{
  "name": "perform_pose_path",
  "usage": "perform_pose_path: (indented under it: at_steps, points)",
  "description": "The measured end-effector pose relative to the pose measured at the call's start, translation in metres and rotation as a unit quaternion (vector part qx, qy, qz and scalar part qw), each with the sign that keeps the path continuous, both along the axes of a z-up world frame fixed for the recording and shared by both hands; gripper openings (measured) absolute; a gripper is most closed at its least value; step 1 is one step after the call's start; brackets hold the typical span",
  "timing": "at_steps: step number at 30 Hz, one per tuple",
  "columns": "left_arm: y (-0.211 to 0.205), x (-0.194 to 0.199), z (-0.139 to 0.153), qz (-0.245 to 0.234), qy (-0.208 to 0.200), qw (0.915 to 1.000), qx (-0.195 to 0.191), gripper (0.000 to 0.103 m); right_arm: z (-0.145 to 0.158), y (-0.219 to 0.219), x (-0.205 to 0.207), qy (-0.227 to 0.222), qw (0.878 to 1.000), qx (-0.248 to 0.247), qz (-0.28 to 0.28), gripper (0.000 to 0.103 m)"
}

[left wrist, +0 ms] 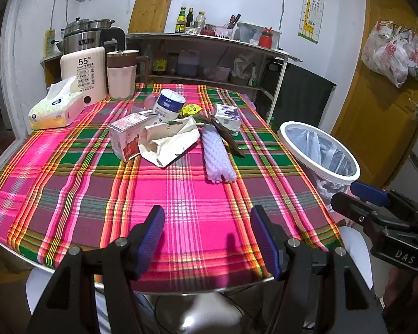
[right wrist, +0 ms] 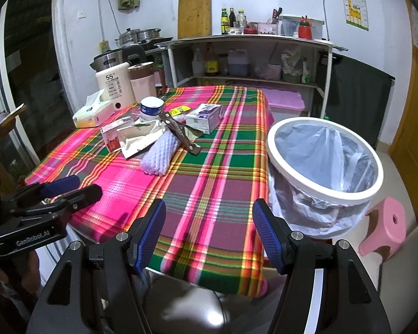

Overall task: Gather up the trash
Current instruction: 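Reach the right gripper to the brown coffee sachet and grasp it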

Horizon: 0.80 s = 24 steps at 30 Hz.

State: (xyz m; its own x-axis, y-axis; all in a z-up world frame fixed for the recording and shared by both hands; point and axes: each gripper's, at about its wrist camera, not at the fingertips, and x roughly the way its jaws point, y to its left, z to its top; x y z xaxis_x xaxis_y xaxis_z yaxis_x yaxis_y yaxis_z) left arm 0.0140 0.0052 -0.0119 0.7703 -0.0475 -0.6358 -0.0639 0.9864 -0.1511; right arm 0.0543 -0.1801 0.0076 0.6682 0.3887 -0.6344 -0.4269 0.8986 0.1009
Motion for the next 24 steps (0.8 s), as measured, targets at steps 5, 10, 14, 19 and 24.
perform_pose_path:
  at_steps: [5, 10, 14, 19, 24]
  points:
    - [0.012, 0.012, -0.004, 0.004, 0.007, 0.9999, -0.011, 0.066, -0.004, 0.009, 0.014, 0.011, 1.0, 0.0, 0.02, 0.065]
    - [0.024, 0.025, -0.006, 0.009, 0.01, 0.9999, -0.003, 0.066, -0.006, 0.025, 0.032, 0.015, 0.999, -0.012, 0.032, 0.065]
    - [0.034, 0.039, -0.006, 0.005, 0.008, 0.9999, 0.005, 0.066, -0.01, 0.037, 0.054, 0.025, 0.999, -0.018, 0.045, 0.065]
    - [0.047, 0.056, -0.005, 0.009, 0.005, 0.9998, 0.017, 0.066, -0.011, 0.053, 0.081, 0.026, 0.997, -0.028, 0.061, 0.065]
    - [0.067, 0.069, -0.003, 0.029, -0.001, 0.9993, 0.023, 0.066, -0.016, 0.065, 0.108, 0.038, 0.996, -0.033, 0.072, 0.065]
